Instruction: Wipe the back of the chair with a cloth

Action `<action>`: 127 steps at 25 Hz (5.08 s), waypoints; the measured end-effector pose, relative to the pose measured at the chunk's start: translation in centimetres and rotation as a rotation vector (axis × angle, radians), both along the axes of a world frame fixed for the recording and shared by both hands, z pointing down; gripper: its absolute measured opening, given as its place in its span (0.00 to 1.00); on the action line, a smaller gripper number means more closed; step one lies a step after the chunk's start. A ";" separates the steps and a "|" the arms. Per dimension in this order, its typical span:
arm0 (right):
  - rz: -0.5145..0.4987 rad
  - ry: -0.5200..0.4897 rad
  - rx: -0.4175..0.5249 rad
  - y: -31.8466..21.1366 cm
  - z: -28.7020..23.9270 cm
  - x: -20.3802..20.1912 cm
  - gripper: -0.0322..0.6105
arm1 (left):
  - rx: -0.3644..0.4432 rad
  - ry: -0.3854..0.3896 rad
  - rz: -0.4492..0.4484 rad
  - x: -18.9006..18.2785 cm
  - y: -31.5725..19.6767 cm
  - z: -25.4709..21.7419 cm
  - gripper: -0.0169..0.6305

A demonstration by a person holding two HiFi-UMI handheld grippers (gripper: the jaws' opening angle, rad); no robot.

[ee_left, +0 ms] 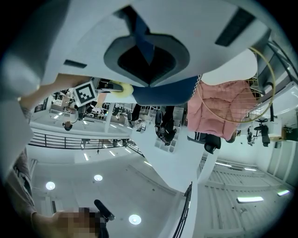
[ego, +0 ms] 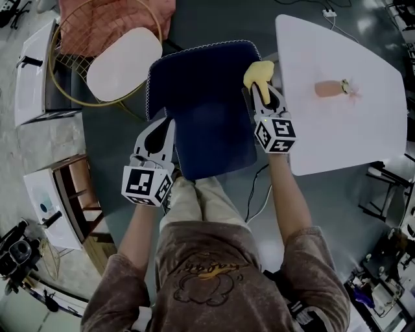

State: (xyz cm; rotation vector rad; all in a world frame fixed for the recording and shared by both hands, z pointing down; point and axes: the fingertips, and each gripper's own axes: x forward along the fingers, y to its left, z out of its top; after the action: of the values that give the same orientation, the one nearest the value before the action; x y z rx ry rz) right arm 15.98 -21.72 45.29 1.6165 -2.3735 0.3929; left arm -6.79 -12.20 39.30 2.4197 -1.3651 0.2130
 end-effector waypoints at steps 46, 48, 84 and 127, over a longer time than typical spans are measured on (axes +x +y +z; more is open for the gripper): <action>-0.506 -0.071 -0.039 0.0 2.1 -22.6 0.17 | -0.044 -0.023 -0.060 -3.5 -0.6 2.5 0.04; -0.532 -0.074 -0.046 0.5 2.3 -24.0 0.17 | -0.043 -0.027 -0.072 -4.3 -0.4 2.5 0.04; 0.017 0.021 -0.109 3.4 6.4 0.9 0.17 | -0.070 -0.020 -0.003 -1.1 0.5 4.2 0.04; -0.150 -0.024 -0.140 -2.6 12.0 -9.4 0.17 | -0.107 -0.020 0.024 -1.6 0.6 7.0 0.04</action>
State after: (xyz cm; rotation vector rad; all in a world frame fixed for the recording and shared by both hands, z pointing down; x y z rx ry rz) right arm 6.61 -24.32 57.27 1.3702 -2.4066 0.5380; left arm -8.40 -11.55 46.32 2.3527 -1.3002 0.3095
